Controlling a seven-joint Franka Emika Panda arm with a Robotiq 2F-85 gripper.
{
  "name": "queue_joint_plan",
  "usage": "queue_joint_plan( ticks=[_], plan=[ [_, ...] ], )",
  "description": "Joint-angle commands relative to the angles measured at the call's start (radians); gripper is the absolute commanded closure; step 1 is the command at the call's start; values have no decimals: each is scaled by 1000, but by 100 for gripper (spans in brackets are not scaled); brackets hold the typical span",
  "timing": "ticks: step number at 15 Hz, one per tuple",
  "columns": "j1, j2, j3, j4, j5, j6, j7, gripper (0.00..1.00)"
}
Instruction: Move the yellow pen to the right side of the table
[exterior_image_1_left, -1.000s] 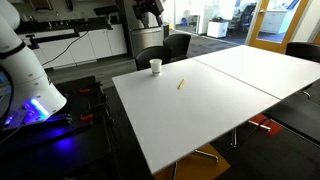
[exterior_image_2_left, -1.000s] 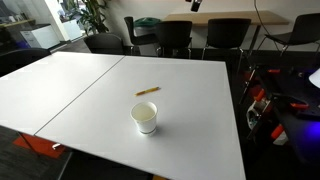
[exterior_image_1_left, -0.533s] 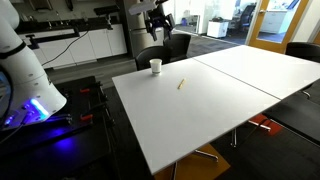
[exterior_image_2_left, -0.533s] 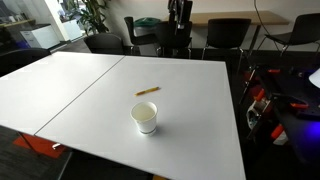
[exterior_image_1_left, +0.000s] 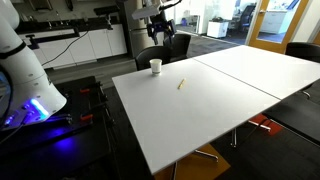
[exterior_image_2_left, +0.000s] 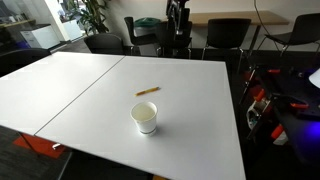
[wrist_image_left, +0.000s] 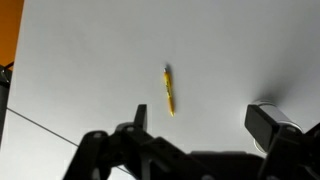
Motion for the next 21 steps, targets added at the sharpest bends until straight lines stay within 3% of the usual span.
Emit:
queue_joint_plan(
  ticks=[1,9,21],
  plan=[
    [-13,5,9,4,8,15,-5,0],
    [-43,248,40,204,25,55,-145,0],
    [-137,571,139,430,20,73,-198,0]
  ],
)
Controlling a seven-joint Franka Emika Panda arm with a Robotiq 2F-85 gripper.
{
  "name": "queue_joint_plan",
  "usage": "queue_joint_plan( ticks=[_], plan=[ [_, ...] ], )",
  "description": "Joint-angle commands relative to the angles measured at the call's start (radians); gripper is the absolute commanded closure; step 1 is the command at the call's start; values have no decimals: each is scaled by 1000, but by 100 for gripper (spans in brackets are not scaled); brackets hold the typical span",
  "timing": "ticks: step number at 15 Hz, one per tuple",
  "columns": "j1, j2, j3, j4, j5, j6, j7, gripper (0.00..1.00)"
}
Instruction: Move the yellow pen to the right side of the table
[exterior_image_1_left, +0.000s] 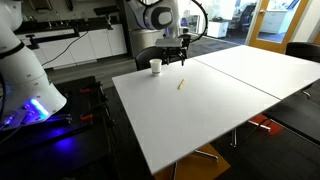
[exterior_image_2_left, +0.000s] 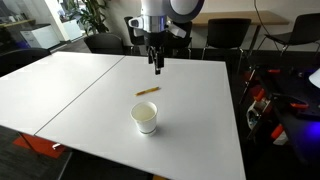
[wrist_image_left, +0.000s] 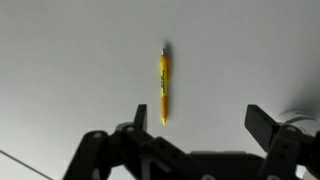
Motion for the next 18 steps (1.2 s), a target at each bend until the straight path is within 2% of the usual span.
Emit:
queue_joint_plan(
  ticks=[1,6,18],
  plan=[
    [-47,85,39,77,13,1,-62,0],
    [-58,181,45,185,9,-35,-77,0],
    [-27,373,42,430,-2,-139,-67,0]
  ],
)
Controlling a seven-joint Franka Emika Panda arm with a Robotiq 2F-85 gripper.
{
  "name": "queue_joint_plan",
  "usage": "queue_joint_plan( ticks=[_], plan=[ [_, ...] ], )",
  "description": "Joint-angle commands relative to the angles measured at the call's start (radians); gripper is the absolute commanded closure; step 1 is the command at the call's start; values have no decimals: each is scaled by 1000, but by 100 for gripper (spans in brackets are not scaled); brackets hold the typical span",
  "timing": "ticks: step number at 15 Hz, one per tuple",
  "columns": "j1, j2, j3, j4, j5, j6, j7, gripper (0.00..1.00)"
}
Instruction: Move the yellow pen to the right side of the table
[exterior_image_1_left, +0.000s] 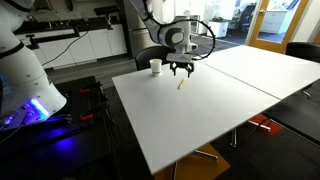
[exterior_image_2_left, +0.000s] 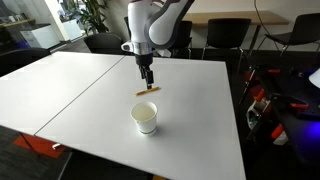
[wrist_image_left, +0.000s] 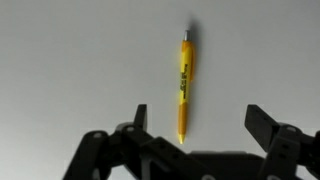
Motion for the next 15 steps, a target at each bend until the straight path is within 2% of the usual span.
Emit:
queue_joint_plan(
  ticks=[1,9,10,12,13,15],
  plan=[
    [4,52,13,92,0,-70,-19,0],
    [7,111,20,109,-1,-71,-18,0],
    [7,115,21,109,0,-69,-18,4],
    [8,118,20,108,-1,-61,-14,27],
    [7,118,21,109,-1,-61,-16,32],
    [8,119,20,112,-1,-60,-14,47]
  ],
)
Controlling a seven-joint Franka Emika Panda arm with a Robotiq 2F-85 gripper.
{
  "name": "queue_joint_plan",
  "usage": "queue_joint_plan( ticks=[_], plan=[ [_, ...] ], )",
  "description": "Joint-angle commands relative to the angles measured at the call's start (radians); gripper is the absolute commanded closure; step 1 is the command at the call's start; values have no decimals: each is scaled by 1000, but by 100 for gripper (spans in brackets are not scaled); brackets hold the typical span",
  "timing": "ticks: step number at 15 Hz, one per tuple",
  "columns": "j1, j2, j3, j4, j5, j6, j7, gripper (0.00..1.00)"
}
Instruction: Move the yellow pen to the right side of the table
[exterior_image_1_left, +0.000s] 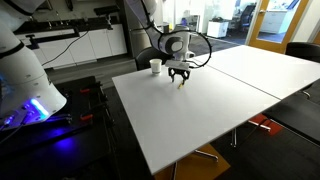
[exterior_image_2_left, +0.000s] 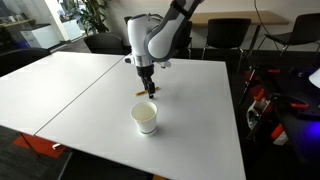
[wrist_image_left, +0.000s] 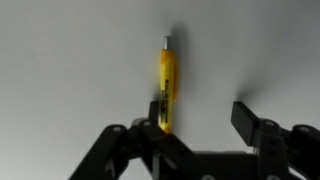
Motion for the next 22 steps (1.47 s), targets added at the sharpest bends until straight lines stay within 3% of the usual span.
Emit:
queue_joint_plan(
  ticks=[1,7,15,22],
  plan=[
    [-2,8,6,30,-1,-21,-14,57],
    [-5,1,6,37,2,-25,-12,99],
    [-18,-126,0,-54,38,-22,78,97],
    [-115,-284,-19,-120,148,-21,153,97]
  ],
)
